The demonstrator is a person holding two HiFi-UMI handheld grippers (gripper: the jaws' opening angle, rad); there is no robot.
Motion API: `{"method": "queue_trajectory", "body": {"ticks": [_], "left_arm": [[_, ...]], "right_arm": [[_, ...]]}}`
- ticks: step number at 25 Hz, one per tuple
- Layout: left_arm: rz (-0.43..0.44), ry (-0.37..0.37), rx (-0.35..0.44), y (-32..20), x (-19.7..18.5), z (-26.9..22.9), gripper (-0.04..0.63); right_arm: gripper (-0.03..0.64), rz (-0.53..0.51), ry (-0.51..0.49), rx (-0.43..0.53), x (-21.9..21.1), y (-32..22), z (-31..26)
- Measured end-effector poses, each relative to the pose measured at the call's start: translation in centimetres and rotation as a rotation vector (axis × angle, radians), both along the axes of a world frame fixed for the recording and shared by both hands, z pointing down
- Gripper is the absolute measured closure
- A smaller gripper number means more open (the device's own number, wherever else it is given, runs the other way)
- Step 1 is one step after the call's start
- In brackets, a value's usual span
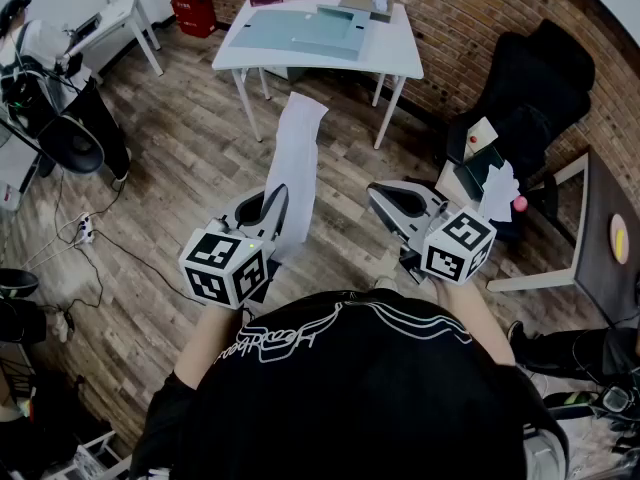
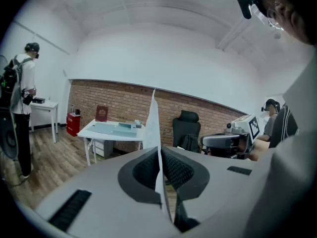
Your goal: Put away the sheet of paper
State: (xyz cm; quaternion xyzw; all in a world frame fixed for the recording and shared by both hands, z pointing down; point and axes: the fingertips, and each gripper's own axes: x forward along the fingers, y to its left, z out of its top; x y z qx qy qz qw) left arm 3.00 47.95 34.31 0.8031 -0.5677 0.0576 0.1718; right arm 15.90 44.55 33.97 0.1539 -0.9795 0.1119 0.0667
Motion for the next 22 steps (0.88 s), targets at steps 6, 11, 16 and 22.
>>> {"method": "queue_trajectory", "body": {"ticks": [6, 11, 16, 22], "left_arm": [[-0.01, 0.012, -0.014, -0.7, -0.7, 0.9, 0.565], [-0.016, 0.005, -0.031, -2.6, -0.8, 1.4, 0.565], [-0.024, -0.022, -0.058, -5.7, -1.4, 1.8, 0.565], [-0.052, -0.029, -0.119, -12.6, -3.7, 3.9, 0.565]], "right_arm": [[0.615, 0.002, 0.023, -0.026, 0.1, -0.2, 1.4], [0.614, 0.01, 0.018, -0.045, 0.6, -2.0, 2.0], [0.614, 0.048, 0.015, -0.085, 0.6, -6.2, 3.5], [0.614, 0.035, -0.007, -0.149, -1.5, -13.5, 5.9]]}}
